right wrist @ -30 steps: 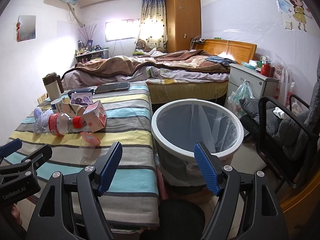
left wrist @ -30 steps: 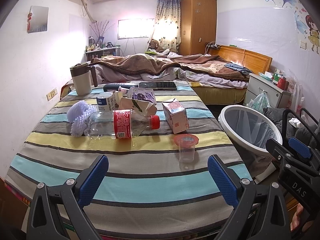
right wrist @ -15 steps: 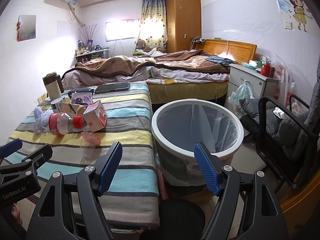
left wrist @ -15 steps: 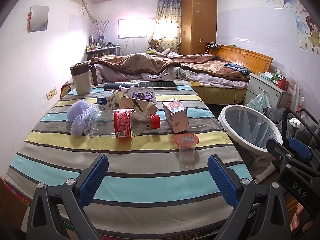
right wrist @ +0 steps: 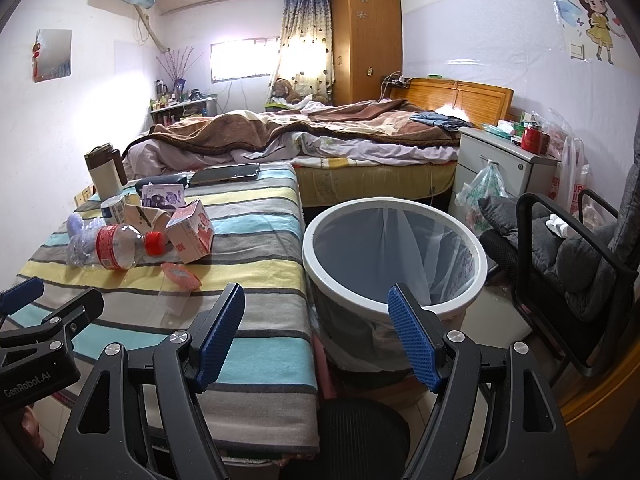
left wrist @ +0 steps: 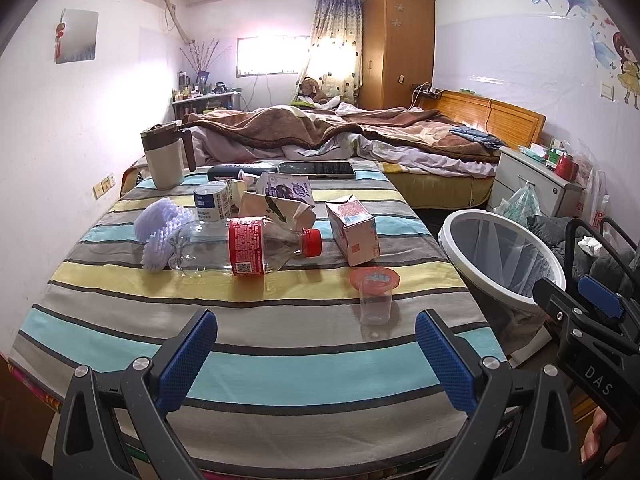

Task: Collect trash
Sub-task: 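Grasp the clear orange-lidded cup with the right tool while the left tool approaches the red-label bottle, then grasp the red-label plastic bottle with the left tool while the right tool holds the cup, then carry the cup and bottle over the white trash bin with both tools, then open both tools to drop the bottle and cup into the bin, then withdraw both open tools from the bin back toward the bed cover, then grasp the pink juice carton with the right tool while the left tool approaches the white mesh sleeves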

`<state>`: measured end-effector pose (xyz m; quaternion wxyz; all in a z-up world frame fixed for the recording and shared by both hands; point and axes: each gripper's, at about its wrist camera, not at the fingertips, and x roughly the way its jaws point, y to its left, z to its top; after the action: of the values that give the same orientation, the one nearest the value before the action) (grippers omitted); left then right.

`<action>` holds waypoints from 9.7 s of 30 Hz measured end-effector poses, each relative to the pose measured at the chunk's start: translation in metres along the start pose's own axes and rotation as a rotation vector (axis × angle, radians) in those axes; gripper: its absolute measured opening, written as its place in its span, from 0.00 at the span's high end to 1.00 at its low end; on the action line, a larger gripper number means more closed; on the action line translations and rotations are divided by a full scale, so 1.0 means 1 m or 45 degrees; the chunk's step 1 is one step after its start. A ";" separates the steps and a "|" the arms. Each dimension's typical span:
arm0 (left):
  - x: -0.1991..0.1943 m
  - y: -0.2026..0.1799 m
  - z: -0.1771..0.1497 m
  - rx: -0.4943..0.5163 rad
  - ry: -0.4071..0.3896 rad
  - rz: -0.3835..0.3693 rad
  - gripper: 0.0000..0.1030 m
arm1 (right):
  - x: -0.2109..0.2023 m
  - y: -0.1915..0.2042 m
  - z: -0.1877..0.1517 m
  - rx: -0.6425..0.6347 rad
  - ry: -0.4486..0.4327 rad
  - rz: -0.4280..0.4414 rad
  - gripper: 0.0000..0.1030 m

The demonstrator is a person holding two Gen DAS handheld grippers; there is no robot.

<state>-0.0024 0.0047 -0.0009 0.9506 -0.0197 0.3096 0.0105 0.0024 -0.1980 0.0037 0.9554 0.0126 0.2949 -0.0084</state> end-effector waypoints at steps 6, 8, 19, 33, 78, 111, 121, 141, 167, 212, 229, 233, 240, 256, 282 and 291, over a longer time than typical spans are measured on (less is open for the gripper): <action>0.002 0.003 0.000 -0.008 0.004 0.001 0.02 | 0.002 0.001 0.000 -0.001 0.003 0.002 0.27; 0.004 0.008 0.000 -0.013 0.013 -0.002 0.02 | 0.005 0.003 -0.001 -0.004 0.015 0.012 0.27; 0.025 0.065 -0.006 -0.116 0.103 -0.001 0.02 | 0.032 0.034 -0.005 -0.006 0.139 0.207 0.27; 0.063 0.144 0.023 -0.178 0.142 -0.038 0.02 | 0.073 0.094 -0.001 -0.070 0.276 0.371 0.33; 0.128 0.059 0.074 0.388 0.365 -0.407 0.05 | 0.084 0.050 0.006 0.005 0.310 0.271 0.70; 0.122 0.071 0.044 0.089 0.393 -0.316 0.33 | 0.085 0.042 0.008 0.001 0.292 0.335 0.70; 0.118 0.059 0.038 0.123 0.471 -0.317 0.29 | 0.078 0.039 0.008 0.004 0.268 0.341 0.70; 0.134 0.044 0.051 0.124 0.504 -0.294 0.39 | 0.077 0.034 0.012 0.035 0.248 0.335 0.70; 0.067 -0.051 0.098 0.141 0.202 -0.554 0.39 | 0.055 -0.033 0.037 0.103 0.083 0.218 0.70; 0.136 -0.166 0.105 0.226 0.284 -0.681 0.23 | 0.091 -0.108 0.032 0.163 0.213 -0.003 0.34; 0.073 -0.079 0.105 0.124 0.153 -0.540 0.23 | 0.055 -0.057 0.044 0.101 0.057 0.089 0.34; 0.066 -0.055 0.102 0.098 0.135 -0.512 0.23 | 0.054 -0.044 0.047 0.081 0.041 0.114 0.34; 0.057 0.006 0.094 0.018 0.104 -0.370 0.23 | 0.060 -0.013 0.047 0.033 0.042 0.180 0.34; 0.064 0.142 0.070 -0.216 0.109 -0.084 0.23 | 0.086 0.056 0.047 -0.102 0.130 0.335 0.34; 0.124 0.231 0.087 -0.416 0.188 -0.077 0.21 | 0.128 0.096 0.053 -0.147 0.261 0.299 0.34; 0.154 0.236 0.101 -0.486 0.281 0.039 0.21 | 0.133 0.099 0.050 -0.147 0.294 0.297 0.60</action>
<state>0.1743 0.2457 -0.0172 0.8898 -0.1955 0.4044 0.0812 0.1429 -0.1020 -0.0277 0.9088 -0.0071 0.3993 0.1210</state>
